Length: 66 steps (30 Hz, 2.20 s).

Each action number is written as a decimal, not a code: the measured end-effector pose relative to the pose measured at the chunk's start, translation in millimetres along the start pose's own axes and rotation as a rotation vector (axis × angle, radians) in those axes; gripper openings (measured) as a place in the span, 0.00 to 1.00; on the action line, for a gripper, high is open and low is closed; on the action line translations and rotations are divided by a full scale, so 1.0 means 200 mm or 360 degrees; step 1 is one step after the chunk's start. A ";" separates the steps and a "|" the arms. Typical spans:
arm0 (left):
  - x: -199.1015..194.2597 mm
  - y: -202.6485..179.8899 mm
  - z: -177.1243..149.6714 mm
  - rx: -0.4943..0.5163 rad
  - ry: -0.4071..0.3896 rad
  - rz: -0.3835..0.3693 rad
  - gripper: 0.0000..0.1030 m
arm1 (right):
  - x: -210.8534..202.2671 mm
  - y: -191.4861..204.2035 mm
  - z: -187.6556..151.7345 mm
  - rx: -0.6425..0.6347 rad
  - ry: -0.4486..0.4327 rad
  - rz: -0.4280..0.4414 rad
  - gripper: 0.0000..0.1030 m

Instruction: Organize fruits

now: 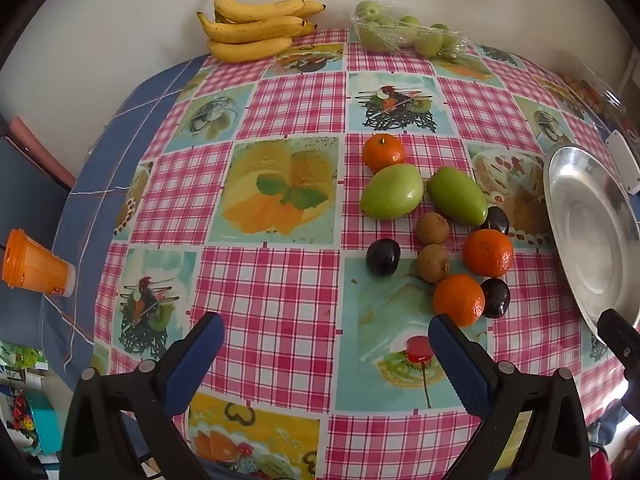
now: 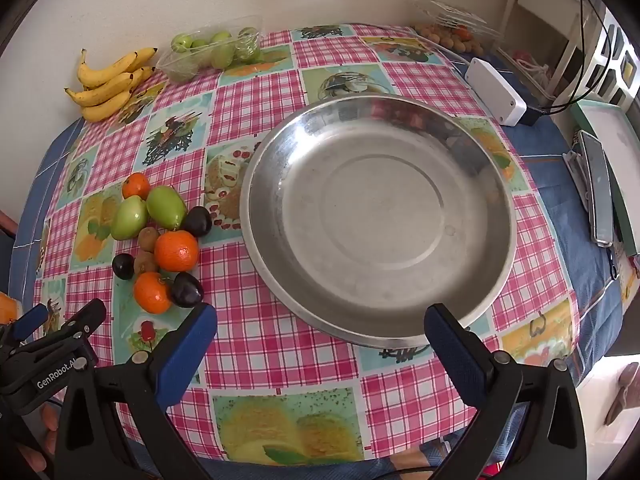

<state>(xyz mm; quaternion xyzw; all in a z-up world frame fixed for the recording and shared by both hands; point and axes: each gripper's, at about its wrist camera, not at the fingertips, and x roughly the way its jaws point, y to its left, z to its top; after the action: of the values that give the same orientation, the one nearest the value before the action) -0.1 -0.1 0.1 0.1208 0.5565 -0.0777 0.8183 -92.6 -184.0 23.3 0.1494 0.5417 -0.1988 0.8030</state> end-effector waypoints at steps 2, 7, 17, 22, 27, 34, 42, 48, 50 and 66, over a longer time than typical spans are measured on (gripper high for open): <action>0.00 0.00 0.00 0.0000 0.0000 0.0005 1.00 | 0.00 0.00 0.00 0.0000 0.0002 -0.0002 1.00; 0.00 0.01 0.01 -0.0013 0.0007 0.0005 1.00 | 0.00 0.00 0.00 -0.0001 0.0002 0.0000 1.00; 0.00 0.01 0.01 -0.0005 -0.0003 0.0014 1.00 | 0.00 0.00 -0.01 -0.0001 0.0003 -0.0003 1.00; 0.00 0.02 0.00 -0.0006 -0.0004 0.0013 1.00 | 0.00 0.01 -0.01 -0.0004 0.0004 -0.0003 1.00; 0.00 0.01 0.00 -0.0004 -0.0003 0.0015 1.00 | 0.00 0.01 -0.01 -0.0005 0.0006 -0.0004 1.00; 0.01 0.02 -0.01 -0.0006 0.0002 0.0022 1.00 | 0.00 0.00 -0.01 -0.0006 0.0006 -0.0005 1.00; 0.01 0.02 -0.01 -0.0006 0.0011 0.0031 1.00 | 0.01 0.01 -0.01 -0.0005 0.0010 -0.0006 1.00; 0.02 0.02 -0.01 -0.0005 0.0011 0.0033 1.00 | 0.01 0.01 -0.01 -0.0006 0.0012 -0.0007 1.00; 0.02 0.02 -0.01 -0.0005 0.0011 0.0032 1.00 | 0.01 0.01 -0.01 -0.0006 0.0012 -0.0007 1.00; 0.02 0.02 -0.01 -0.0003 0.0013 0.0032 1.00 | 0.00 0.01 -0.01 -0.0007 0.0015 -0.0007 1.00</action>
<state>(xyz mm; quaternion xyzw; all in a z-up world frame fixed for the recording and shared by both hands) 0.1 3.9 -3.4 0.1260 0.5587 -0.0683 0.8169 -92.4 -182.4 22.0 0.1473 0.5463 -0.1987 0.8002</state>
